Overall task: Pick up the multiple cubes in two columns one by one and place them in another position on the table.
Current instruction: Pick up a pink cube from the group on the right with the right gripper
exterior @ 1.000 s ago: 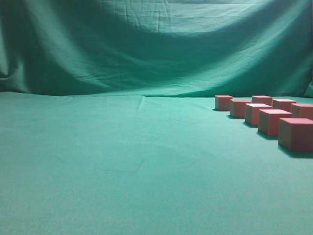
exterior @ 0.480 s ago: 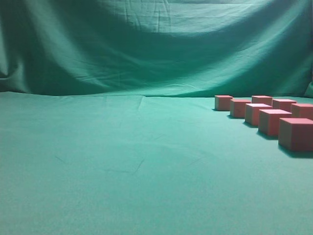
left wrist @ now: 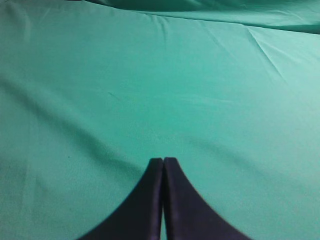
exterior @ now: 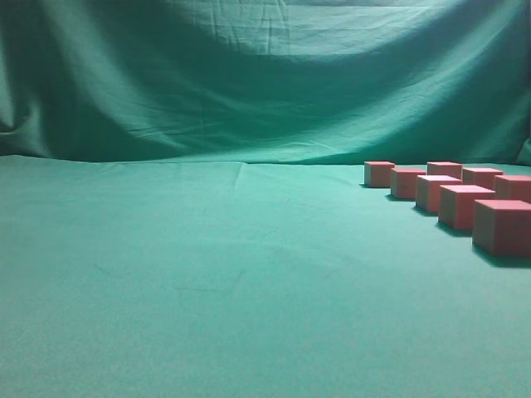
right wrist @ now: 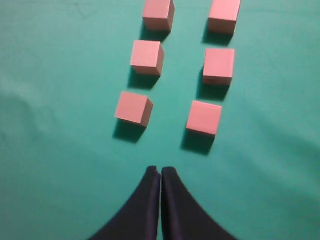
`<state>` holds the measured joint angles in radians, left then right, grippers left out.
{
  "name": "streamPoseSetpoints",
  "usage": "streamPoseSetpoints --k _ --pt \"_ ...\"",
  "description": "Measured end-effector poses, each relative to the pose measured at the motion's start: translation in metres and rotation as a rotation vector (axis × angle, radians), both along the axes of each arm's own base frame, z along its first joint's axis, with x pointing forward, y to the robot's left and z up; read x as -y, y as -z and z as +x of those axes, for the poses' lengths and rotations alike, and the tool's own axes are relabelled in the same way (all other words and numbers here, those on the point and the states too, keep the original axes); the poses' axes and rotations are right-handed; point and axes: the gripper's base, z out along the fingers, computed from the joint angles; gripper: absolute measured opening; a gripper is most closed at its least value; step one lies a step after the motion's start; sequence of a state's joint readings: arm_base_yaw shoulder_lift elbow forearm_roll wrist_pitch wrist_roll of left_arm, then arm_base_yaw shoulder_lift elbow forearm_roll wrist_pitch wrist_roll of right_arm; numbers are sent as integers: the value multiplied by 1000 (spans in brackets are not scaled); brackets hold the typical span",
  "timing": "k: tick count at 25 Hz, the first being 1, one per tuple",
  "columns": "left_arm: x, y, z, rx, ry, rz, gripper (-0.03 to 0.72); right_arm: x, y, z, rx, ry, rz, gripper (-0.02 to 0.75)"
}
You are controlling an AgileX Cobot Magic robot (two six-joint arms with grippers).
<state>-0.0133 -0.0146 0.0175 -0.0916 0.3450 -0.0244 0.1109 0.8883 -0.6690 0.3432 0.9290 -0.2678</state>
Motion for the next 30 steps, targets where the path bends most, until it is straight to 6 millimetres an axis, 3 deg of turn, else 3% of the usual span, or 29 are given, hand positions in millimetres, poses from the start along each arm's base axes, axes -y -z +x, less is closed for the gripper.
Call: streamPoseSetpoints --k 4,16,21,27,30 --pt "0 0 0 0 0 0 0 -11 11 10 -60 -44 -10 0" --pt "0 0 0 0 0 0 0 -77 46 50 -142 -110 -236 0" --pt "0 0 0 0 0 0 0 -90 58 67 -158 -118 -257 0" --pt "0 0 0 0 0 0 0 -94 65 73 -178 -44 -223 348" --pt "0 0 0 0 0 0 0 -95 69 74 -193 -7 -210 457"
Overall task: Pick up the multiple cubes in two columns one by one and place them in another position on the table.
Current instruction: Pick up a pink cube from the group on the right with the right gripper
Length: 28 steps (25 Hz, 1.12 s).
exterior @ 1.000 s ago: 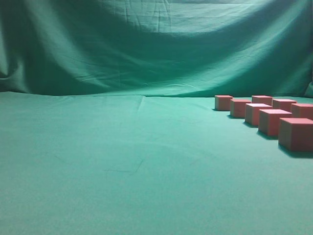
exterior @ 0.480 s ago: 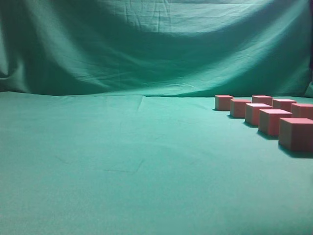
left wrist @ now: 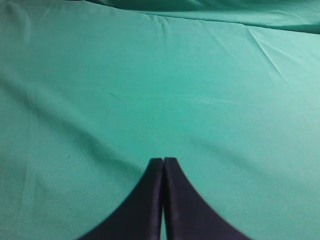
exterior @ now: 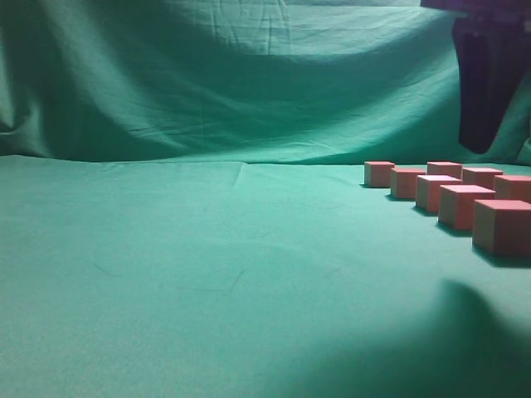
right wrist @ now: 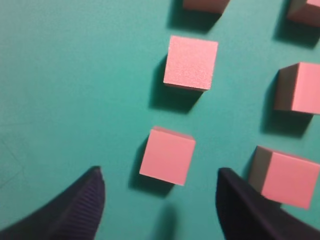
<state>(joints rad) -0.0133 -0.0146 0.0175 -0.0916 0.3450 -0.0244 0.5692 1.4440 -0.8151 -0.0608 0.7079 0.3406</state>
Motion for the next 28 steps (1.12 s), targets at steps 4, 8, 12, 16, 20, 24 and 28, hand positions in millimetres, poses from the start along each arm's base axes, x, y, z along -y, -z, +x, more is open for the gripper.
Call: streamPoseSetpoints --k 4,8,12,16,20,24,28 --pt "0 0 0 0 0 0 0 -2 11 3 -38 30 -13 466" --pt "0 0 0 0 0 0 0 -6 24 8 -58 36 -23 466" --pt "0 0 0 0 0 0 0 -10 34 15 -56 34 -19 466" --pt "0 0 0 0 0 0 0 -12 42 19 -59 32 -22 404" --pt "0 0 0 0 0 0 0 -12 47 20 -62 13 -51 265" --pt "0 0 0 0 0 0 0 -11 46 20 -79 13 -68 262" --pt "0 0 0 0 0 0 0 -12 31 22 -159 -29 -134 262"
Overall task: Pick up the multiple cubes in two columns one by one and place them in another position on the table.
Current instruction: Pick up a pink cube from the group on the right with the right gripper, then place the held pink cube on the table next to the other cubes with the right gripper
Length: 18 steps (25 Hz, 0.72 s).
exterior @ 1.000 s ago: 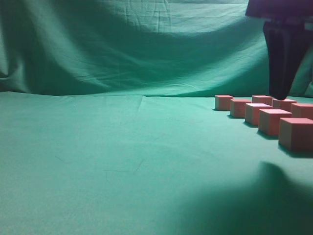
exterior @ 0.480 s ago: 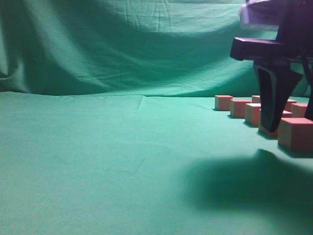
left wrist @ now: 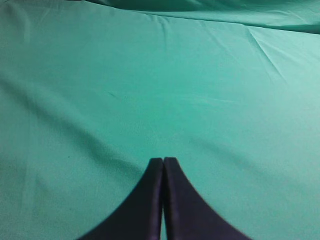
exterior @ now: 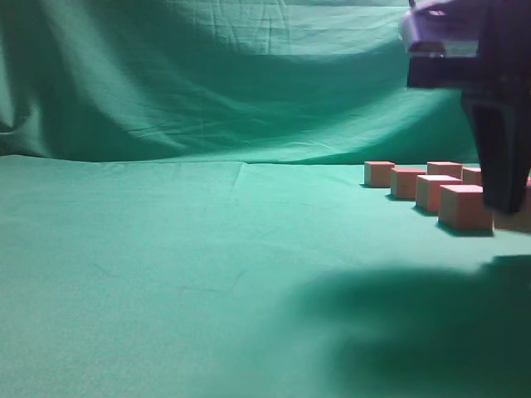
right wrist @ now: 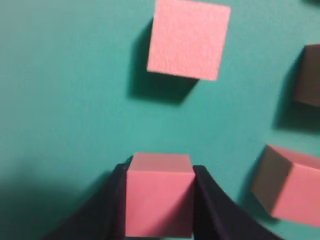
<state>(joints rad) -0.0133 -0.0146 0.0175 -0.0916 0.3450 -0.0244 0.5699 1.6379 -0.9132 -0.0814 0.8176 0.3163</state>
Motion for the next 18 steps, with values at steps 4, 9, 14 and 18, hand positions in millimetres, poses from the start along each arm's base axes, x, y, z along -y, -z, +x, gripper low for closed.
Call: streamPoseSetpoints --k 4,9,14,18 --pt "0 0 0 0 0 0 0 -15 -32 6 -39 -171 -30 262" --pt "0 0 0 0 0 0 0 -38 -74 26 95 -299 37 262" --pt "0 0 0 0 0 0 0 -59 -85 55 146 -410 34 262" --pt "0 0 0 0 0 0 0 -77 -67 80 109 -492 0 262"
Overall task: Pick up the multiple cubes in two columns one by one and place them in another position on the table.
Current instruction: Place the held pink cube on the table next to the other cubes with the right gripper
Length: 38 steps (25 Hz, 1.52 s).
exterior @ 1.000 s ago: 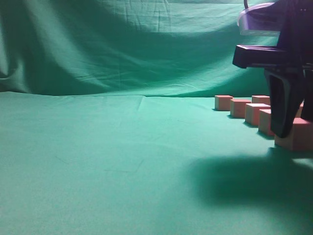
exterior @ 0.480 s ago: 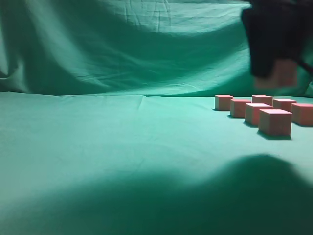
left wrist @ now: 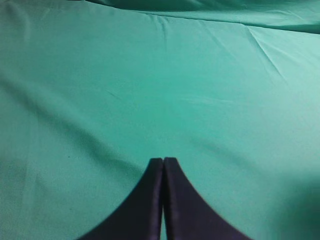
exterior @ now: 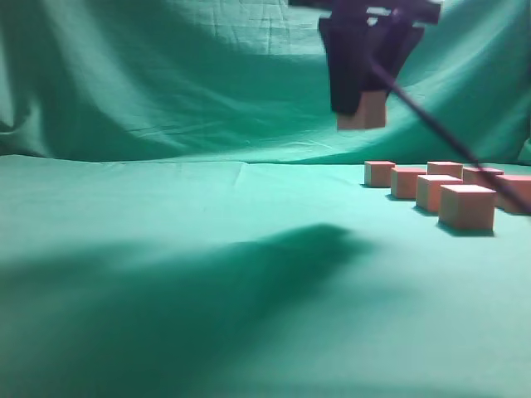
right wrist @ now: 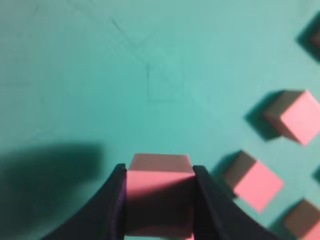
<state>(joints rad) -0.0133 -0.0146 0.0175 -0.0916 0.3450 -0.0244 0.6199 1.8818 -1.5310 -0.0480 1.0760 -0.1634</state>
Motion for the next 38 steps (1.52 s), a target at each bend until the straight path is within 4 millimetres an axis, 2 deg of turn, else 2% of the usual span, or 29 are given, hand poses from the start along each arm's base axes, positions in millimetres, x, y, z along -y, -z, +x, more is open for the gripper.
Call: streamPoseSetpoints --k 5,12,19,28,31,33,34,35,38 --pt "0 0 0 0 0 0 0 -18 28 25 -14 -72 -29 262" --pt "0 0 0 0 0 0 0 -30 57 43 -30 -87 -47 262" --pt "0 0 0 0 0 0 0 -34 70 48 -23 -89 -43 262" --pt "0 0 0 0 0 0 0 -34 70 48 -23 -87 -43 262" --pt "0 0 0 0 0 0 0 -34 67 48 -36 -86 -52 451" --pt "0 0 0 0 0 0 0 -34 58 48 -51 -83 -63 573" --pt "0 0 0 0 0 0 0 -34 52 48 -60 -82 -69 611" --pt "0 0 0 0 0 0 0 -34 46 49 -65 -80 -73 634" --pt "0 0 0 0 0 0 0 -38 22 55 -30 -43 -42 620"
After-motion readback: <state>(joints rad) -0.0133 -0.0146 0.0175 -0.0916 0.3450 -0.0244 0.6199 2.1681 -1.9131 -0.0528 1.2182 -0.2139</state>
